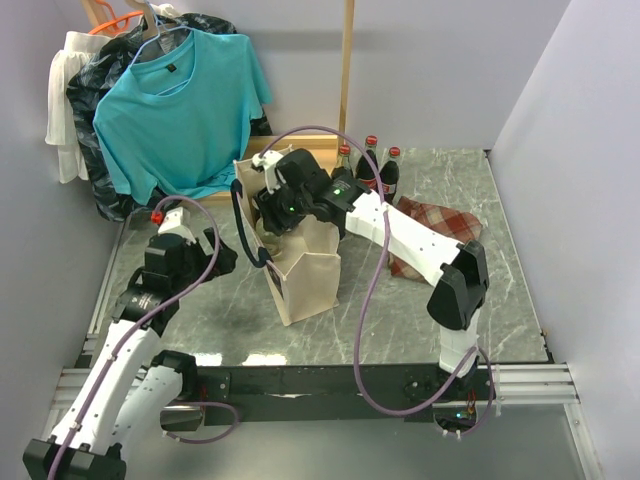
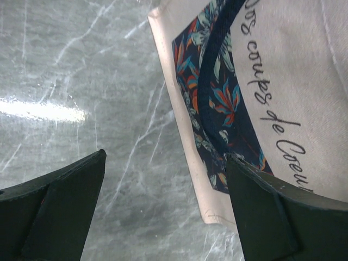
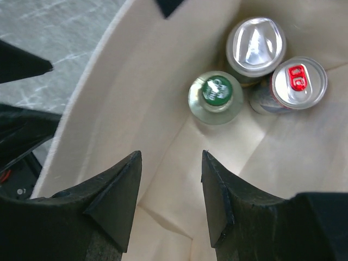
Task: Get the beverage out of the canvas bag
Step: Take out the drink from the canvas bag.
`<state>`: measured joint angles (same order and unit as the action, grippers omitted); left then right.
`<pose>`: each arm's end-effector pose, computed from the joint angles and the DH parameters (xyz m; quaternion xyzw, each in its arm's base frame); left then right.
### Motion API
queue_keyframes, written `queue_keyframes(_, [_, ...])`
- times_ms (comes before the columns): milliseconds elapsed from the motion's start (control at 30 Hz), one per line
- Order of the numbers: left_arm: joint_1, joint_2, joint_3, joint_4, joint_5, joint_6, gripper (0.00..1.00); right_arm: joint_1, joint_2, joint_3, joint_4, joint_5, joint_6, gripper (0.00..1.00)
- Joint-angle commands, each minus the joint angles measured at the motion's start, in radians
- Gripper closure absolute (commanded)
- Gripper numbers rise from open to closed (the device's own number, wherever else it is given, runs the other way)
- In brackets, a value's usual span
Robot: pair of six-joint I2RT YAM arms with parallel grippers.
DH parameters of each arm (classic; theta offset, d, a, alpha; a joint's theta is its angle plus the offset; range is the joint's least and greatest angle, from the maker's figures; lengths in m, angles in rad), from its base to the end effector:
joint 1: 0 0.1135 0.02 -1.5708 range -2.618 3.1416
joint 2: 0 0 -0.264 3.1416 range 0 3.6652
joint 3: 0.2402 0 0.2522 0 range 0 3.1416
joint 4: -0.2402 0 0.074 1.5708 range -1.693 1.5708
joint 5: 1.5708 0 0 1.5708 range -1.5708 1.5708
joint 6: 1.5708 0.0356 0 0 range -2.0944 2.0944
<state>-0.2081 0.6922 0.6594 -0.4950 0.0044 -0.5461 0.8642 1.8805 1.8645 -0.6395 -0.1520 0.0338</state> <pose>0.1548 -0.0328 0.2787 -0.1448 0.8549 -0.1852 0.4625 0.2770 0.3328 0.3545 -0.3915 0.8050 0.2526 0.3673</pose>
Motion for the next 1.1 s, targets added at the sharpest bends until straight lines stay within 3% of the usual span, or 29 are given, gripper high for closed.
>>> queue_keyframes(0, [-0.028,0.012,0.052,-0.004,-0.055,-0.02,0.04,-0.021,0.002,0.019,0.04,-0.035,-0.009,0.45])
queue_keyframes(333, [-0.057,0.016,0.049,-0.01,-0.093,-0.029,0.04,-0.048,0.026,0.015,0.083,-0.142,0.0,0.43])
queue_keyframes(867, [-0.083,0.004,0.051,-0.014,-0.112,-0.034,0.04,-0.062,0.161,0.171,-0.003,-0.093,-0.051,0.43])
queue_keyframes(1067, [-0.102,0.007,0.054,-0.02,-0.127,-0.04,0.04,-0.076,0.178,0.177,-0.003,-0.083,-0.048,0.35])
